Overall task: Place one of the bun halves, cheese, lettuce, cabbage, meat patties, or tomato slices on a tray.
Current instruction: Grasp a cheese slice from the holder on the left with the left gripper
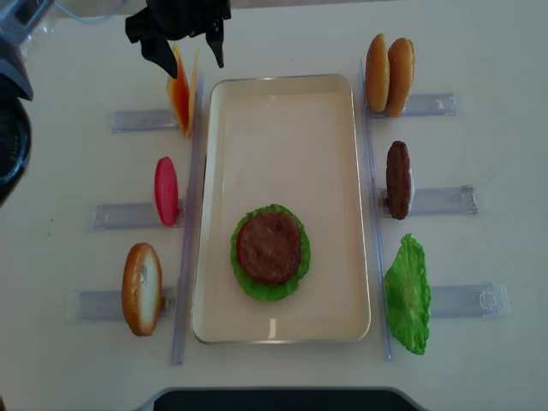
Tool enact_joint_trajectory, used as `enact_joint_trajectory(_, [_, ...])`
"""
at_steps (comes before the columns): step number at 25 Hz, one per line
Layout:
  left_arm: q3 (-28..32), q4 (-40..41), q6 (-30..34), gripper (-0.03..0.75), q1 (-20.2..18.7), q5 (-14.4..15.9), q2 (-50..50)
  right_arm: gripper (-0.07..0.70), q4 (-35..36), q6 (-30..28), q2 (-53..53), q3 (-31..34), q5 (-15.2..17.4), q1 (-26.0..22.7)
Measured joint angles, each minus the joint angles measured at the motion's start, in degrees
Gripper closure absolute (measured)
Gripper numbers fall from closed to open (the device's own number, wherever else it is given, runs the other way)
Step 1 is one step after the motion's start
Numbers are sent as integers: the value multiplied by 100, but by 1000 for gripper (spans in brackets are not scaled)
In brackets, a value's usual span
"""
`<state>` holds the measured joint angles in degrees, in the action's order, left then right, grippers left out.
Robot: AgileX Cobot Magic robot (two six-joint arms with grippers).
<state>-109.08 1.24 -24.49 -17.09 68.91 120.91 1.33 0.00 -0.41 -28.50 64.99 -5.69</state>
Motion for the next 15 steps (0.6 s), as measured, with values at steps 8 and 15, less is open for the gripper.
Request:
enact_joint_trajectory(8, [0,-64,0,52,0,-268,216,97,0,-34,0,0,0,0])
enact_joint_trajectory(15, [0,-33,0,53,0,-359,284,97,0,-34,0,0,0,0])
